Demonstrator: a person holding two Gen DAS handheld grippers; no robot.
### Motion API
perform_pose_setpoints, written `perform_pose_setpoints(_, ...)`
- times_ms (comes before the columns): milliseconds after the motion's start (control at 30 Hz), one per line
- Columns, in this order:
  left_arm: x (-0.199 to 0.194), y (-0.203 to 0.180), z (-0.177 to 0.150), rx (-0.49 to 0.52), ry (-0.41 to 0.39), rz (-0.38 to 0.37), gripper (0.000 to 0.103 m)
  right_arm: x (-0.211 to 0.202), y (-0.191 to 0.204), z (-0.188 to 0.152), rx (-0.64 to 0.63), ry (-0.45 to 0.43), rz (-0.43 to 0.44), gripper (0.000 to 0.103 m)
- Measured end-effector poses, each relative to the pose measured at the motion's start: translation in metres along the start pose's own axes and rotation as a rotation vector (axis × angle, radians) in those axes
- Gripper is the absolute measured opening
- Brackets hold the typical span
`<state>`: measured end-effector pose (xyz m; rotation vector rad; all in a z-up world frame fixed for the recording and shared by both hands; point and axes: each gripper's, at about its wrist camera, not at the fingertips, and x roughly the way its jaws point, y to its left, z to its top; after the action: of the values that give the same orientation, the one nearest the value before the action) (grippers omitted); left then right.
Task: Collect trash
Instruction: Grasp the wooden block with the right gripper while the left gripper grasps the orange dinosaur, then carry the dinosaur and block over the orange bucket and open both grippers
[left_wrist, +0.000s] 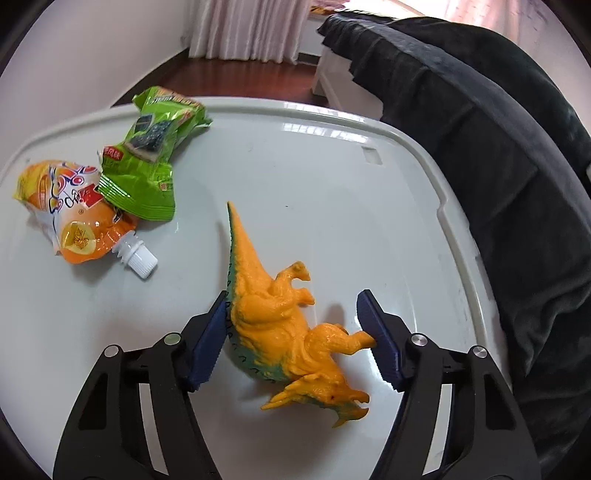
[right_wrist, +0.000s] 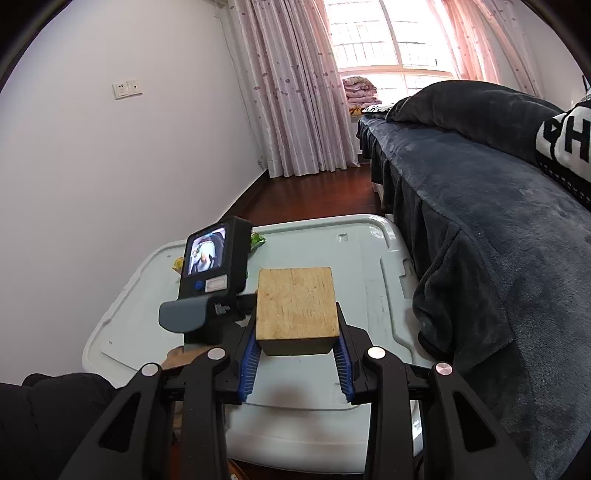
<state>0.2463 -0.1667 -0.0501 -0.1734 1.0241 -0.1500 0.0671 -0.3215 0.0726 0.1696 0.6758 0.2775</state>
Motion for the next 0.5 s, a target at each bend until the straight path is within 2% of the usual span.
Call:
perform_pose_setpoints(267, -0.012, 0.009, -0.014, 0.015, -0.015, -0.07, 0.067, 0.004, -0.001, 0.0, 0.003, 0.012, 0.0, 0.035)
perform_pose_setpoints(400, -0.037, 0.023, -0.024, 0.032, -0.046, -0.094, 0.067, 0.005, -0.001, -0.001, 0.004, 0.023, -0.003, 0.035)
perform_pose_setpoints(500, -0.07, 0.035, -0.033, 0.044, -0.082, -0.124, 0.067, 0.008, 0.001, -0.003, -0.007, 0.035, -0.011, 0.035)
